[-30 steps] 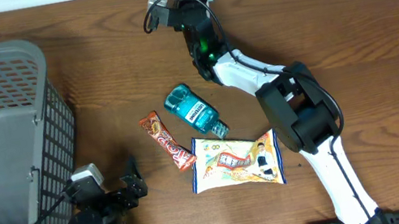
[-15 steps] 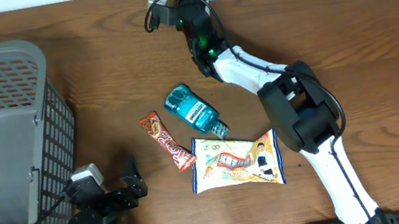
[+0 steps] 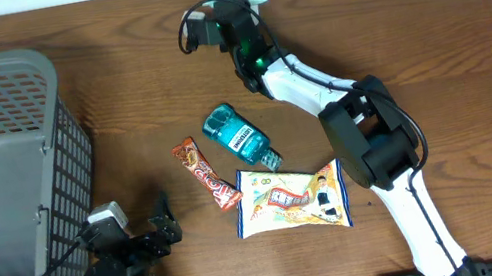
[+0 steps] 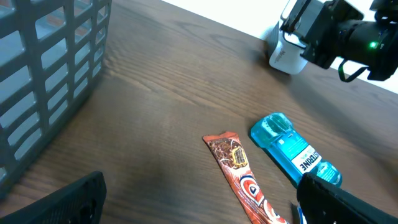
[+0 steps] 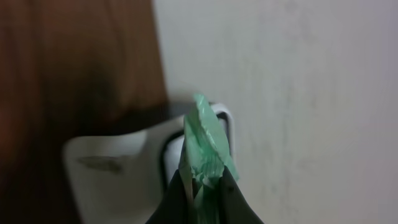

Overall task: Scan the item barcode
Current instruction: 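Carry the mint-green pouch to the scanner and hold it over the window, then swing the right gripper with the mint-green pouch off to the right side, then return the right gripper to the table above the teal bottle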

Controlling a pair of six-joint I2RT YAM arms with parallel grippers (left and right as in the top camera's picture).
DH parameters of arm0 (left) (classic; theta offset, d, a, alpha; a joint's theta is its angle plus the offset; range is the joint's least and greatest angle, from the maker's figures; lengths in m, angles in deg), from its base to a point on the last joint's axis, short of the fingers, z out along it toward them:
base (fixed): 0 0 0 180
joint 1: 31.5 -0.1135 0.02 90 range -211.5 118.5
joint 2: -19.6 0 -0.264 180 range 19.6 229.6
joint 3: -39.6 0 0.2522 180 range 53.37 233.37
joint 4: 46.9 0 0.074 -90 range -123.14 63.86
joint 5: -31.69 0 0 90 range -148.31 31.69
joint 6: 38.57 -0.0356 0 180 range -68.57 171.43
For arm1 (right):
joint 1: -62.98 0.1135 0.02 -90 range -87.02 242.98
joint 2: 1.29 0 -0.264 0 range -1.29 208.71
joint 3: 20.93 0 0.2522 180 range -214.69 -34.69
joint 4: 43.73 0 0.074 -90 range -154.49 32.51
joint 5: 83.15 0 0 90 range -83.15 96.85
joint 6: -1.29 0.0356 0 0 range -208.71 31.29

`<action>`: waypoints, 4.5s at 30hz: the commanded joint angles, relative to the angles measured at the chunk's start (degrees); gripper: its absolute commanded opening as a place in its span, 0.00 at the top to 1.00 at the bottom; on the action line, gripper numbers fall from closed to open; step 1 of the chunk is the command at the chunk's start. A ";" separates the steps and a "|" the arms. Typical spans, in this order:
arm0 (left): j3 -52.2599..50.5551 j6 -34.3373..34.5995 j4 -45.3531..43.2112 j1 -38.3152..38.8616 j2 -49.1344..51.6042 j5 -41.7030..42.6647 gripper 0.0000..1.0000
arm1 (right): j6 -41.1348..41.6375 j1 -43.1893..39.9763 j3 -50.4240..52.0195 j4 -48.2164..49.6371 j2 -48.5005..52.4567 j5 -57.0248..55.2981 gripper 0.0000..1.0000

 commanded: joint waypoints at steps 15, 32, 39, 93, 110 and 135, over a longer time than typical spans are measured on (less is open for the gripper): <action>-0.33 0.55 -0.04 -0.20 -0.11 0.55 0.02 | 6.25 -0.94 0.33 7.17 4.52 7.56 0.99; -0.33 0.55 -0.04 -0.20 -0.11 0.55 0.02 | 6.69 -1.86 0.31 9.33 7.91 2.58 0.99; -0.33 0.55 -0.04 -0.20 -0.11 0.55 0.02 | 6.73 -4.59 0.31 -3.72 0.46 -15.13 0.99; -0.33 0.52 -0.04 -0.20 -0.11 0.55 0.02 | 80.17 -33.53 4.74 -67.06 -41.81 59.14 0.01; -0.33 0.55 -0.04 -0.20 -0.11 0.55 0.02 | 76.52 -7.15 4.87 -73.24 -41.75 36.52 0.01; -0.33 0.55 -0.04 -0.20 -0.11 0.55 0.02 | 76.52 -2.89 7.80 -73.99 -41.51 32.70 0.01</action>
